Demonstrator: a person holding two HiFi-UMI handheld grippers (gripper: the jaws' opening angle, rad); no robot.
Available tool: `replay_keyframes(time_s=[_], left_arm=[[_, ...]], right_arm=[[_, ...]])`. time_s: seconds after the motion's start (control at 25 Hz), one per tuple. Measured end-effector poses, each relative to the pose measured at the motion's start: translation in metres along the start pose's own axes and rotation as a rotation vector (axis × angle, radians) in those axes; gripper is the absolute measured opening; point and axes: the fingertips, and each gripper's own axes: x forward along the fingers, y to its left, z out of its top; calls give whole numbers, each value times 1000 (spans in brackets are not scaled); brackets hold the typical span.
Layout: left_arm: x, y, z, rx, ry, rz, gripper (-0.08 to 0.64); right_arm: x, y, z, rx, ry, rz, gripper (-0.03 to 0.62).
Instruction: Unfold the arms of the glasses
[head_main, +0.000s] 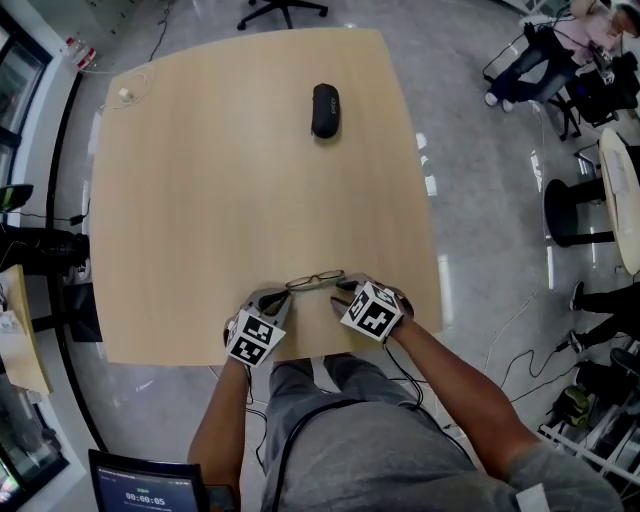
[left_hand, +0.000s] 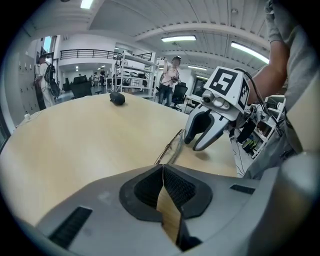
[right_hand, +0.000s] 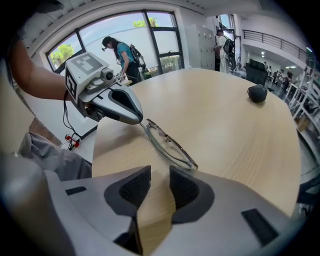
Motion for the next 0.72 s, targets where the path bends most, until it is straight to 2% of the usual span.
replay_keyframes(time_s=[0.28,0.56,0.72], left_arm=[[-1,0,18,28,-21,2,8],[1,-3,21,34,-22,-10,8],[2,-4,23,23,-25,-16,6]], right_arm=[[-20,-19,-2,46,-13,-73,109],[-19,-24,-5,-10,24,-94,128],[-13,-8,-7,-86,64,-42,133]])
